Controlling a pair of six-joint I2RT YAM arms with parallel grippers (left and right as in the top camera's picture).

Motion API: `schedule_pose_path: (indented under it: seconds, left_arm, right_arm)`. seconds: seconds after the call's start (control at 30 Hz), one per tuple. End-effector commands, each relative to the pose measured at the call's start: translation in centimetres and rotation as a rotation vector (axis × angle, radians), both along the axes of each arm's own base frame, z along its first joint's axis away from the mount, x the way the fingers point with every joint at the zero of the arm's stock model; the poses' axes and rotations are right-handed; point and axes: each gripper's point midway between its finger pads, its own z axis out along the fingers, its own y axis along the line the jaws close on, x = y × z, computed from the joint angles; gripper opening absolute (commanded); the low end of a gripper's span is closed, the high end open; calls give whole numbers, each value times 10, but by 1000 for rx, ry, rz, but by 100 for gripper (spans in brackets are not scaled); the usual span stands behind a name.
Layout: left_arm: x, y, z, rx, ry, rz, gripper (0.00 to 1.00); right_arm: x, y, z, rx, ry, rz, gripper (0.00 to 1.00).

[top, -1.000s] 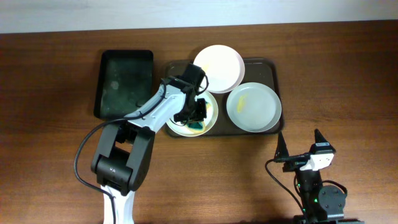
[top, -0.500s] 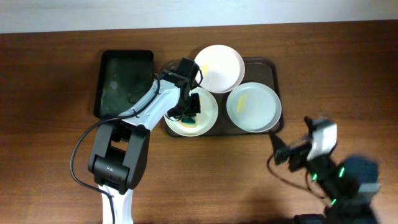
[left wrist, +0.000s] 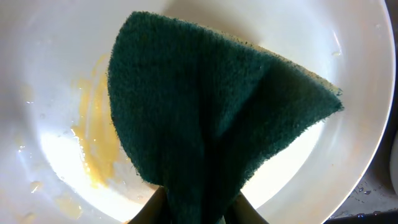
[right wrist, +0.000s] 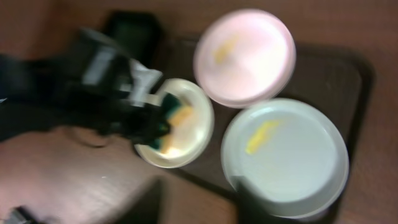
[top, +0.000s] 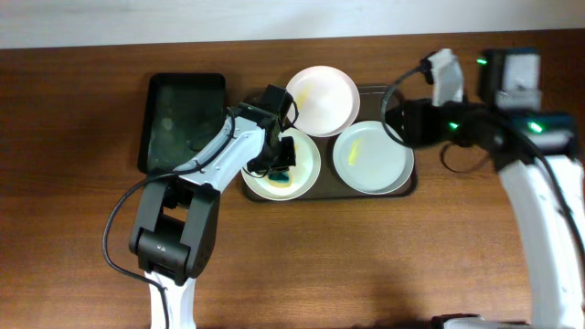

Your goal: Clean dirty plates on tray and stack at the side

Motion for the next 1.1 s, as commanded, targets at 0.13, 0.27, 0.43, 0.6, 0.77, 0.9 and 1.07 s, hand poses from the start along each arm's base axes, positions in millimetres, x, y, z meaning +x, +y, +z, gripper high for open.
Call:
schedule_pose_path:
  seconds: [0.13, 0.27, 0.43, 0.6, 0.77, 0.9, 1.07]
  left_arm:
    - [5, -6, 19, -31, -38, -12, 20]
    - [5, -6, 19, -31, -40, -12, 20]
    - [4, -6, 19, -31, -38, -12, 17]
    - [5, -6, 19, -32, -39, -12, 17]
    - [5, -6, 19, -32, -39, -11, 18]
    - [6, -7, 19, -34, -45, -12, 17]
    - [6, -7, 19, -34, -45, -12, 15]
  right_arm:
    - [50, 45, -99, -124, 187, -41, 54]
    - [74, 68, -135, -96, 196, -18, 41]
    - [89, 88, -188, -60, 251, 30, 45]
    - [82, 113, -225, 6, 297, 171, 36]
    - [72, 119, -238, -20, 325, 207, 36]
    - [64, 129, -245, -75, 317, 244, 36]
    - [63, 127, -253, -178, 303, 213, 29]
